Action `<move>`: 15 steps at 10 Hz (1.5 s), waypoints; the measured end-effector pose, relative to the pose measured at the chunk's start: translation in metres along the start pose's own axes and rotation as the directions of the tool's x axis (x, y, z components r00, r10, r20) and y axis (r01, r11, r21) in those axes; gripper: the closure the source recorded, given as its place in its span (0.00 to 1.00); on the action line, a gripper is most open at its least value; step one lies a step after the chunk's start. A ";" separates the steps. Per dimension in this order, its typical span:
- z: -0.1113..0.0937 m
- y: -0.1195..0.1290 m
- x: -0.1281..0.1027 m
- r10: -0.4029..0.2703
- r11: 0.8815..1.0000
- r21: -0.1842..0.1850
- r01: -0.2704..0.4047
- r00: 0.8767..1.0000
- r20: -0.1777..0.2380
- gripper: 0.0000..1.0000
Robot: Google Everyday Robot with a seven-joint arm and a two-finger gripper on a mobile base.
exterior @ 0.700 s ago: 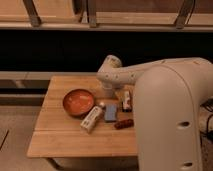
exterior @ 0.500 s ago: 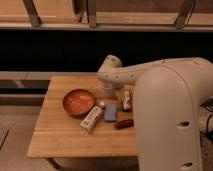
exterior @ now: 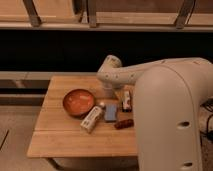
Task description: Place the bottle in the ceramic bowl
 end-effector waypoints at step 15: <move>0.001 0.003 -0.022 -0.039 0.999 -0.022 0.040 0.998 0.054 0.20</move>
